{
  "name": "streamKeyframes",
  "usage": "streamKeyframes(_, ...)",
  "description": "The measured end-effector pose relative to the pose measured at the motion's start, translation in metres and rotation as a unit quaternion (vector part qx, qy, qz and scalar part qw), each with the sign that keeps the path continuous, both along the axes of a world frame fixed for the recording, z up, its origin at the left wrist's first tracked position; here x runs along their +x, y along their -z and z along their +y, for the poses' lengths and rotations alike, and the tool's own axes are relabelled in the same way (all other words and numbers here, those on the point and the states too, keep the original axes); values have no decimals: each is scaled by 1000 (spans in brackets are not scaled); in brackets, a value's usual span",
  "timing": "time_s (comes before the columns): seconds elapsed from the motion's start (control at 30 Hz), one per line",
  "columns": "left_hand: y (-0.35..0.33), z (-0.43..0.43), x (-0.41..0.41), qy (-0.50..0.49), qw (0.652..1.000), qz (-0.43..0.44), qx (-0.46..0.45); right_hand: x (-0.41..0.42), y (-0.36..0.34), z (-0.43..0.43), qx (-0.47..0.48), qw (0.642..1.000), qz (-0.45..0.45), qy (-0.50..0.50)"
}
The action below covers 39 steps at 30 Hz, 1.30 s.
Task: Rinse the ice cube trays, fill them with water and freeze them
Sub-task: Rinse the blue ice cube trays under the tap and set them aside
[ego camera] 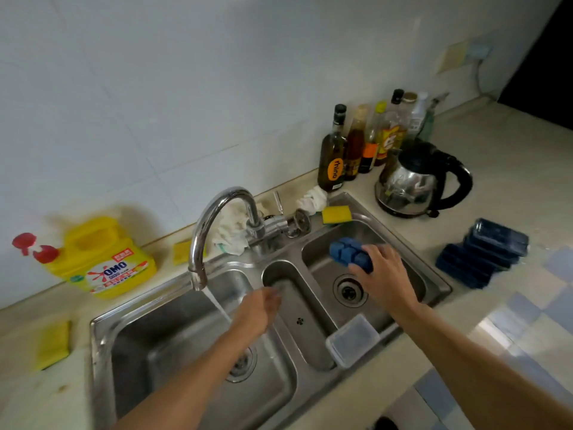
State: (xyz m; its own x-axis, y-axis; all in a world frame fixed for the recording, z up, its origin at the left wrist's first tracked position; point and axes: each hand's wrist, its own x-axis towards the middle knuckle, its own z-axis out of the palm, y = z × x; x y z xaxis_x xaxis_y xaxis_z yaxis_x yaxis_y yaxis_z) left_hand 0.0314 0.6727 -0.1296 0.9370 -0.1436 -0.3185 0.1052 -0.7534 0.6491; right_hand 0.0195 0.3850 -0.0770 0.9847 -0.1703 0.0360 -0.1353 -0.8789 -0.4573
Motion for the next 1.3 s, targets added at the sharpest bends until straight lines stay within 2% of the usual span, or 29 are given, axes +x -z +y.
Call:
streamKeyframes(0.03,0,-9,0,3,1000,-1,3,-7,12,-13,-10,998,55,10)
streamKeyframes(0.1,0,-29,0,5,1000,-1,2,-12,18,-35,8,999,47,24)
streamKeyframes(0.2,-2,-62,4,7,1000,-1,18,2,-13,-53,56,993,-107,-7)
streamKeyframes(0.3,-9,-99,11,1,1000,1,10,29,-67,-67,92,951,-290,-58)
streamKeyframes(0.37,-15,-123,16,-14,1000,-13,3,37,-79,-85,90,927,-356,-76)
streamKeyframes(0.4,-17,-134,18,-22,1000,-16,10,36,-73,-96,83,931,-346,-83)
streamKeyframes(0.43,-20,-145,19,-28,999,-20,30,31,-57,-106,74,950,-290,-90)
streamKeyframes(0.5,-25,-163,21,-40,997,-32,56,12,-12,-131,45,993,-35,-104)
streamKeyframes(0.53,-25,-171,20,-42,998,-32,43,-1,12,-142,24,988,99,-113)
streamKeyframes(0.57,-25,-177,18,-46,998,-32,29,-11,31,-151,14,977,177,-118)
streamKeyframes(0.6,-23,-183,16,-45,998,-35,28,-16,45,-157,18,976,186,-115)
streamKeyframes(0.63,-21,-188,15,-44,998,-36,31,-14,50,-161,40,982,149,-107)
streamKeyframes(0.73,-14,-201,19,-49,999,-1,22,11,33,-158,121,986,-65,-89)
streamKeyframes(0.8,-12,-209,28,-68,997,9,25,24,22,-158,137,975,-147,-90)
streamKeyframes(0.83,-11,-213,34,-77,997,4,19,28,23,-161,138,977,-130,-97)
streamKeyframes(0.87,-10,-217,39,-70,997,-4,20,30,29,-166,135,983,-71,-100)
streamKeyframes(0.93,-6,-223,48,-39,999,-6,28,24,45,-175,106,982,132,-90)
streamKeyframes(0.97,-3,-226,53,-26,999,4,25,20,52,-177,92,974,190,-77)
streamKeyframes(1.0,-1,-228,57,-18,1000,13,22,18,58,-178,99,973,200,-58)
streamKeyframes(1.07,6,-233,65,-8,1000,24,4,23,56,-175,146,977,149,-35)
streamKeyframes(1.13,9,-240,73,6,999,23,-31,33,50,-175,224,966,130,-1)
streamKeyframes(1.23,10,-257,84,19,994,-10,-107,47,41,-184,418,881,191,111)
streamKeyframes(1.3,5,-274,92,26,988,-46,-148,52,39,-197,470,847,205,139)
